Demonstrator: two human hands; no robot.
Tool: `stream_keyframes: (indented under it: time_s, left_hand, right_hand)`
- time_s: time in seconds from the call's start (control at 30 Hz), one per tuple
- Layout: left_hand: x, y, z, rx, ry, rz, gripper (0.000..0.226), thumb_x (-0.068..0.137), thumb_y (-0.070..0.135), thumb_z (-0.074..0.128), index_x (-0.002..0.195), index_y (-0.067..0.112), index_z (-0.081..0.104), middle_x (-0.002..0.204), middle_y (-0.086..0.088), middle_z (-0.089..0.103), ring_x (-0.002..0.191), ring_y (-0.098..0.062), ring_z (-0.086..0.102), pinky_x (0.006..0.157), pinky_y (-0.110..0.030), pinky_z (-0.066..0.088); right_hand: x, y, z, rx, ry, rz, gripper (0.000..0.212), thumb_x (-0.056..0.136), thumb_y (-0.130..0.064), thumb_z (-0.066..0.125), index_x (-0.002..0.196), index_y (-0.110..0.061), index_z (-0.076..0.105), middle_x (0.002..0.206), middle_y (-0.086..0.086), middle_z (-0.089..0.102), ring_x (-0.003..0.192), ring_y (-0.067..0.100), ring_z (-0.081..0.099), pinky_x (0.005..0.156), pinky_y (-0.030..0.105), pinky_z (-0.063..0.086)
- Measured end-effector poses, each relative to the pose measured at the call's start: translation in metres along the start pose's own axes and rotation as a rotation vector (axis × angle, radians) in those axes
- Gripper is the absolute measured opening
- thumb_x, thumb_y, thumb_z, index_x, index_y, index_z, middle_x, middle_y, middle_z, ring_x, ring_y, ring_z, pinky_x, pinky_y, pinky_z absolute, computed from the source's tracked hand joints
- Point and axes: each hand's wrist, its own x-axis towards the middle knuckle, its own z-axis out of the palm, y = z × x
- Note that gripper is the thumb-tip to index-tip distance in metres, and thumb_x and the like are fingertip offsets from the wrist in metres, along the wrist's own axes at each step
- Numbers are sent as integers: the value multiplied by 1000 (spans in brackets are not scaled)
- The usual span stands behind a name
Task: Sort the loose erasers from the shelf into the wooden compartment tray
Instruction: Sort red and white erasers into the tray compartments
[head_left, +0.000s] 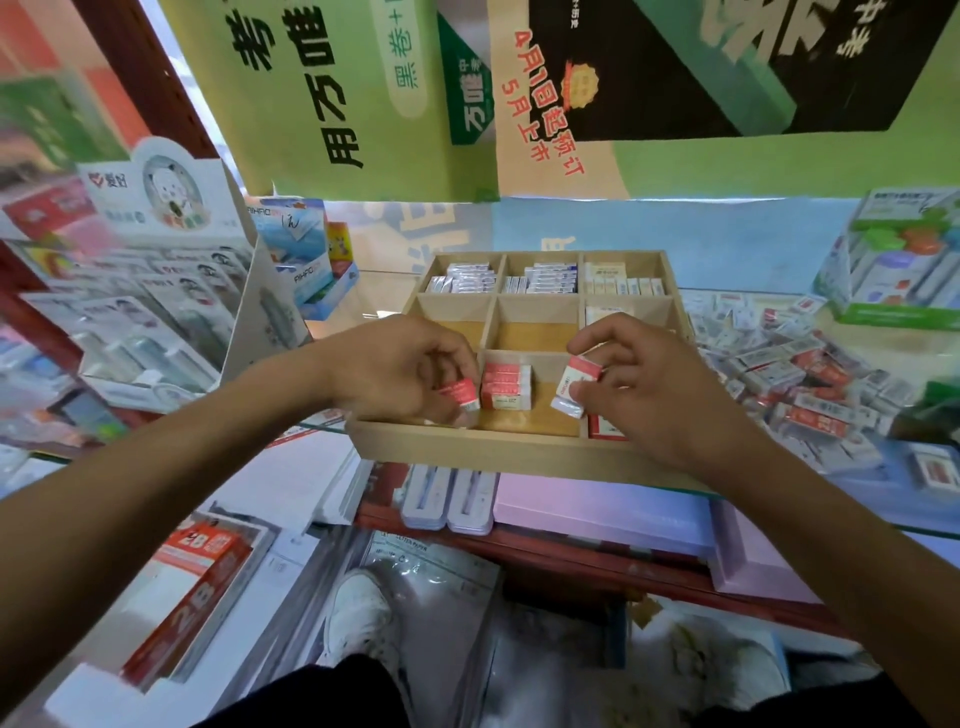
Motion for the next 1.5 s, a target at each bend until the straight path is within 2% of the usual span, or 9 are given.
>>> stream_keyframes:
  time_s: [0.17,0.33,0.53,0.67,0.8,0.87,1.0,1.13,1.5]
  left_hand:
    - [8,9,10,-216,153,23,37,69,23,86,95,28,62,85,1,63,72,-18,60,74,-40,56]
    - [13,13,21,13,253,80,29,78,28,78,98,29,57,77,-4,68,74,-19,63,72,-42,53]
    - [8,20,26,-49,315,95,23,79,35,76,91,27,59,66,-5,68,64,-23,63,63,-39,54]
    - [7,29,32,-240,248,113,13,76,26,81,80,17,72,62,7,65,52,-5,59,55,-17,47]
    - [9,30,28,-301,76,33,31,73,15,84,98,25,70,73,0,71,73,-19,71,78,-35,59]
    - [9,27,25,-268,65,66,33,79,3,75,105,22,69,73,-1,73,71,-18,72,75,-32,59]
    - [6,23,22,5,166,212,25,83,17,74,107,26,74,61,19,63,59,1,59,59,-9,41]
    - [10,21,24,173,151,227,22,75,26,81,97,27,78,79,20,57,75,4,54,65,-8,36]
    - [30,20,36,381,174,56,15,67,19,73,70,27,61,76,13,56,78,-11,58,71,-33,54]
  right_hand:
    - [1,2,0,43,11,23,26,82,-8,72,97,-26,60,83,-2,66,68,13,69,67,37,55]
    - [4,4,-1,52,8,41,26,83,-10,72,97,-28,60,86,1,67,72,18,69,66,36,53]
    - [3,4,-5,58,-15,46,25,83,-9,71,100,-24,60,88,2,69,71,18,70,66,34,55]
    - [3,5,-7,54,-21,45,25,82,-9,72,100,-23,61,88,2,69,72,19,69,68,34,55]
    - [2,5,-7,65,-9,56,24,82,-8,71,99,-22,61,84,2,69,71,21,68,56,24,48]
    - [2,6,-8,60,13,55,25,81,-7,71,97,-24,61,85,2,68,71,22,68,57,27,47]
    - [1,6,-10,41,27,48,27,81,-8,71,98,-26,62,87,0,68,72,23,68,67,38,55]
    - [-1,3,-10,40,12,34,26,82,-8,71,100,-24,62,88,1,67,73,27,67,70,40,55]
    - [-3,2,-7,54,22,19,30,84,-8,71,106,-27,62,89,4,68,76,24,68,68,35,55]
